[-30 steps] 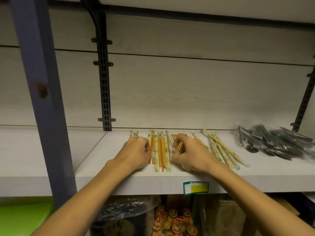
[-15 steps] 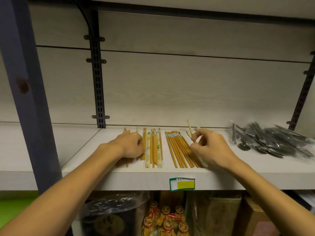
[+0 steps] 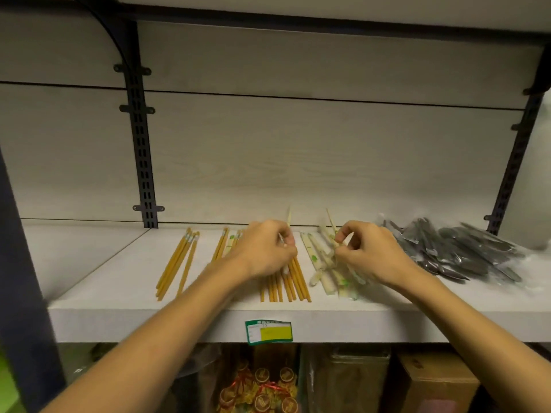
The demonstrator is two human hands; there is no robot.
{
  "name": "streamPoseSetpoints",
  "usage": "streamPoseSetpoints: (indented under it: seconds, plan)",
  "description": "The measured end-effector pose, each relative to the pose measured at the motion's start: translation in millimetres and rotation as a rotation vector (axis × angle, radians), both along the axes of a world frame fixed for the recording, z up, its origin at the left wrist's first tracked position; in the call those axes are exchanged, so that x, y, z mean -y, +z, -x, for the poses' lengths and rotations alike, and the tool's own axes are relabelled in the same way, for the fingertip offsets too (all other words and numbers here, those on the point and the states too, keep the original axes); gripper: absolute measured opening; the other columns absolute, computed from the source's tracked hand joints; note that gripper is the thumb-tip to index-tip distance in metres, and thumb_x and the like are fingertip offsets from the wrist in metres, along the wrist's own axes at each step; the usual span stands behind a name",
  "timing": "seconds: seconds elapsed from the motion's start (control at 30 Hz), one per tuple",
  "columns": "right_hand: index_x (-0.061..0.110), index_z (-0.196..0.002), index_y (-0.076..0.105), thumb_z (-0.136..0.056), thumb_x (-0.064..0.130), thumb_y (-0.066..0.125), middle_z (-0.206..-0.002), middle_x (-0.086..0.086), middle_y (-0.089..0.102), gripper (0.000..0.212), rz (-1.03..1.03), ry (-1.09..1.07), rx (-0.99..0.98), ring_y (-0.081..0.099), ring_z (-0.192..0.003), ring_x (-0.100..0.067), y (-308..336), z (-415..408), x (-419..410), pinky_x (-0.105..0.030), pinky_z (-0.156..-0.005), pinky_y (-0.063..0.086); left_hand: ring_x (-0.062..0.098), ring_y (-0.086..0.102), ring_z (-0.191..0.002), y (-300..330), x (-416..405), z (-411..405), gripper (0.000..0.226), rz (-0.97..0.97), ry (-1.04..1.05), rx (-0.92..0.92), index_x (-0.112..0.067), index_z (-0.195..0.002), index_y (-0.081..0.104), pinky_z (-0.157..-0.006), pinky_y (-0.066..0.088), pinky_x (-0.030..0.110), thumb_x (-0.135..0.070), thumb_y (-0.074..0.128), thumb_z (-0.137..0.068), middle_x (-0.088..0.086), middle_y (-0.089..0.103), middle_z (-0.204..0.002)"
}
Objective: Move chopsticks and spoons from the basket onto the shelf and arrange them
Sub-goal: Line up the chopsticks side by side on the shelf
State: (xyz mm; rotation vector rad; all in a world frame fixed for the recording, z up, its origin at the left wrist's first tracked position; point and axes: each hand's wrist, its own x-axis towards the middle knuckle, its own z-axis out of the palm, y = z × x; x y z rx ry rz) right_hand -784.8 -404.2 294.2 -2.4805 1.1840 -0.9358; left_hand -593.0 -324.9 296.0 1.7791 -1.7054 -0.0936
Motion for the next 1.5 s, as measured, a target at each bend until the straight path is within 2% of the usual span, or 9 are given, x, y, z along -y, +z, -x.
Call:
streamPoseSetpoints:
  seconds: [0.17, 0.27, 0.43, 0.63, 0.83, 0.97, 1.03, 1.23, 1.5]
  plan:
    - [0.023, -0.089, 0.065, -0.088, 0.032, 0.057, -0.064, 0.008, 0.064, 0.012, 0.165, 0.037, -0.071, 0.059, -0.065, -0.009, -5.4, 2.8, -0.4, -0.034, -0.066, 0.051, 0.010, 0.055, -0.061, -19.6, 8.1, 17.5, 0.022, 0.036, -0.014, -0.028, -0.028, -0.107, 0.060, -0.057, 0.041, 0.027, -0.044, 0.049, -0.095, -0.005, 0.061, -0.071]
    - [0.023, -0.091, 0.065, -0.089, 0.030, 0.057, -0.067, 0.007, 0.063, 0.011, 0.137, 0.120, -0.045, 0.056, -0.064, -0.008, -7.6, -8.8, -4.3, -0.032, -0.064, 0.050, 0.013, 0.062, -0.070, -17.7, -7.8, -5.1, 0.016, 0.060, 0.058, -0.003, -0.031, -0.108, 0.057, -0.063, 0.051, 0.028, -0.039, 0.050, -0.096, -0.005, 0.064, -0.082]
    - [0.023, -0.090, 0.066, -0.088, 0.026, 0.057, -0.070, 0.005, 0.065, 0.009, 0.067, 0.229, -0.053, 0.058, -0.065, -0.008, -12.5, -42.9, -14.0, -0.027, -0.066, 0.045, 0.009, 0.057, -0.078, -14.2, -44.3, -57.6, 0.008, 0.018, 0.220, 0.159, -0.028, -0.094, 0.063, -0.064, 0.043, 0.025, -0.032, 0.057, -0.091, -0.008, 0.064, -0.088]
    - [0.021, -0.087, 0.066, -0.085, 0.024, 0.056, -0.071, 0.005, 0.065, 0.011, 0.073, 0.314, -0.091, 0.058, -0.067, -0.011, -14.4, -92.2, -45.1, -0.030, -0.063, 0.047, 0.006, 0.055, -0.082, -22.8, -68.8, -77.4, 0.016, -0.085, 0.214, 0.213, -0.028, -0.096, 0.067, -0.071, 0.044, 0.024, -0.041, 0.061, -0.089, -0.012, 0.063, -0.098]
    - [0.024, -0.093, 0.064, -0.087, 0.044, 0.057, -0.077, 0.005, 0.065, 0.022, 0.051, 0.318, -0.165, 0.060, -0.080, -0.019, -30.6, -125.8, -64.7, -0.035, -0.071, 0.051, 0.012, 0.058, -0.088, -26.9, -71.7, -85.6, 0.010, -0.079, 0.213, 0.177, -0.027, -0.092, 0.068, -0.077, 0.050, 0.030, -0.033, 0.061, -0.088, -0.008, 0.064, -0.093]
    - [0.024, -0.095, 0.063, -0.086, 0.032, 0.061, -0.082, 0.005, 0.065, 0.012, -0.041, 0.273, -0.195, 0.061, -0.083, -0.018, -31.8, -131.6, -64.9, -0.033, -0.075, 0.052, 0.012, 0.053, -0.087, -28.5, -71.7, -92.1, 0.011, -0.051, 0.171, 0.180, -0.028, -0.097, 0.066, -0.071, 0.040, 0.023, -0.024, 0.060, -0.088, -0.007, 0.056, -0.097]
    - [0.024, -0.095, 0.064, -0.082, 0.028, 0.064, -0.079, 0.007, 0.061, 0.014, -0.079, 0.244, -0.203, 0.058, -0.079, -0.016, -28.3, -132.2, -65.4, -0.028, -0.067, 0.046, 0.012, 0.053, -0.087, -29.2, -71.2, -94.0, 0.013, -0.059, 0.139, 0.190, -0.028, -0.098, 0.066, -0.070, 0.040, 0.023, -0.022, 0.058, -0.089, -0.006, 0.057, -0.099]
    - [0.027, -0.099, 0.059, -0.084, 0.041, 0.059, -0.092, 0.000, 0.066, 0.021, -0.058, 0.155, -0.252, 0.060, -0.086, -0.021, -31.1, -138.7, -74.8, -0.034, -0.073, 0.050, 0.013, 0.054, -0.079, -29.4, -66.0, -97.9, 0.016, -0.071, 0.132, 0.215, -0.030, -0.091, 0.061, -0.062, 0.038, 0.027, -0.046, 0.060, -0.088, -0.012, 0.056, -0.079]
    - [0.024, -0.107, 0.054, -0.086, 0.021, 0.057, -0.092, -0.001, 0.066, 0.021, -0.186, 0.190, -0.162, 0.062, -0.086, -0.022, -25.2, -139.9, -79.4, -0.040, -0.076, 0.054, 0.019, 0.058, -0.092, -26.6, -65.3, -105.3, 0.015, -0.182, 0.071, 0.197, -0.031, -0.103, 0.060, -0.082, 0.051, 0.036, -0.037, 0.057, -0.089, -0.005, 0.063, -0.098]
